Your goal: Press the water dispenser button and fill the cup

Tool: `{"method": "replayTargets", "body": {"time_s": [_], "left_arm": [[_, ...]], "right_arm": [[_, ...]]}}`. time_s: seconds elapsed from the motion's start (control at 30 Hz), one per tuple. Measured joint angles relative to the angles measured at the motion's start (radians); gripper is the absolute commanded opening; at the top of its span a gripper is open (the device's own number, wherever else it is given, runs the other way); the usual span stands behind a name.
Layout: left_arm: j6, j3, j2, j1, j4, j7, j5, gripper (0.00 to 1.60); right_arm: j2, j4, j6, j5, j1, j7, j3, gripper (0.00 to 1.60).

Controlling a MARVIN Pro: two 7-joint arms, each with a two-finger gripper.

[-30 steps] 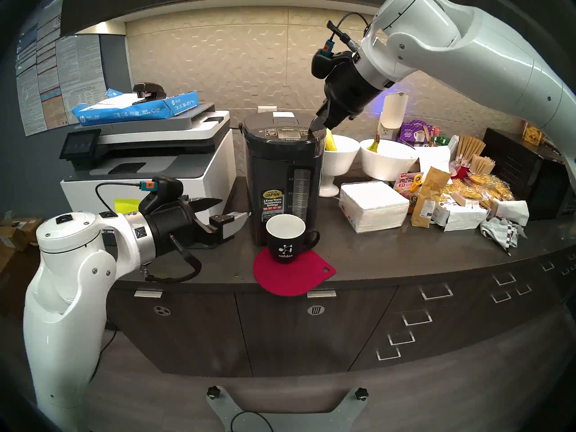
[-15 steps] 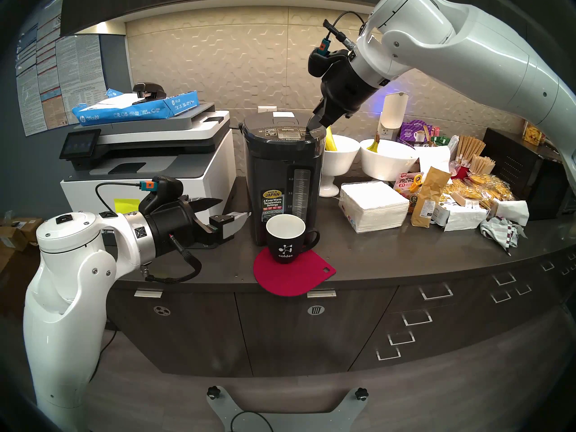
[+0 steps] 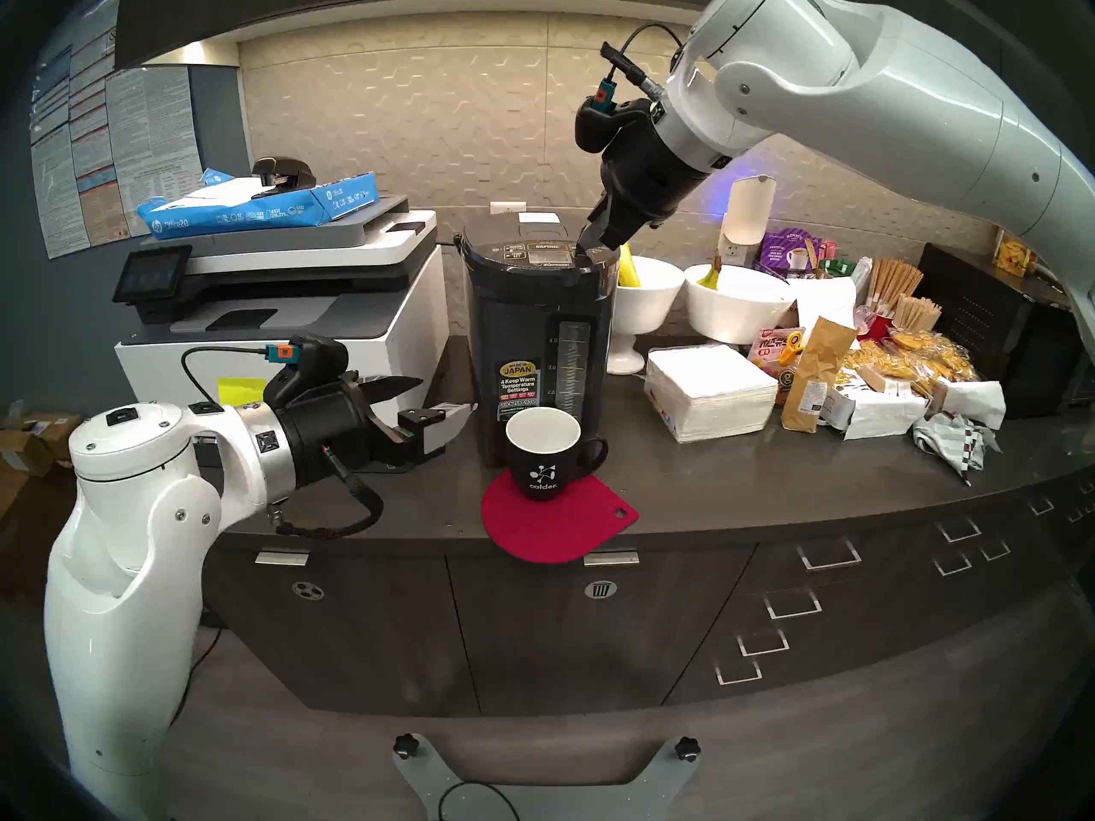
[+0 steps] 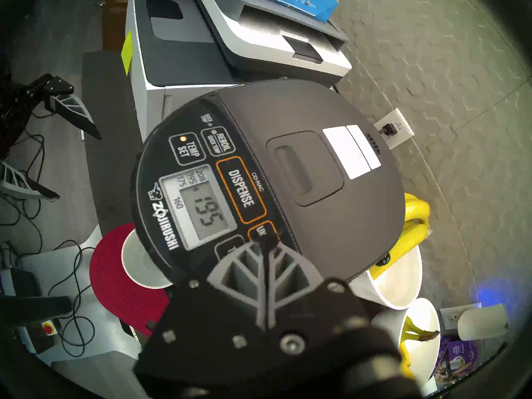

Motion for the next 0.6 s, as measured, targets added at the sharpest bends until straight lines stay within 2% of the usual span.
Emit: {"method": "replayTargets", "body": {"time_s": [0.37,0.6], "left_arm": [[0.0,0.0,0.0,0.0,0.0,0.0,0.0,1.6],[0.0,0.0,0.0,0.0,0.0,0.0,0.0,1.6]], "right_arm": [[0.002,-0.009,-0.001,0.045,0.045,-0.001,-0.049,0.0],[0.011,-0.029,-0.001,0.075,0.054,-0.019,-0.058,0.0]]}}
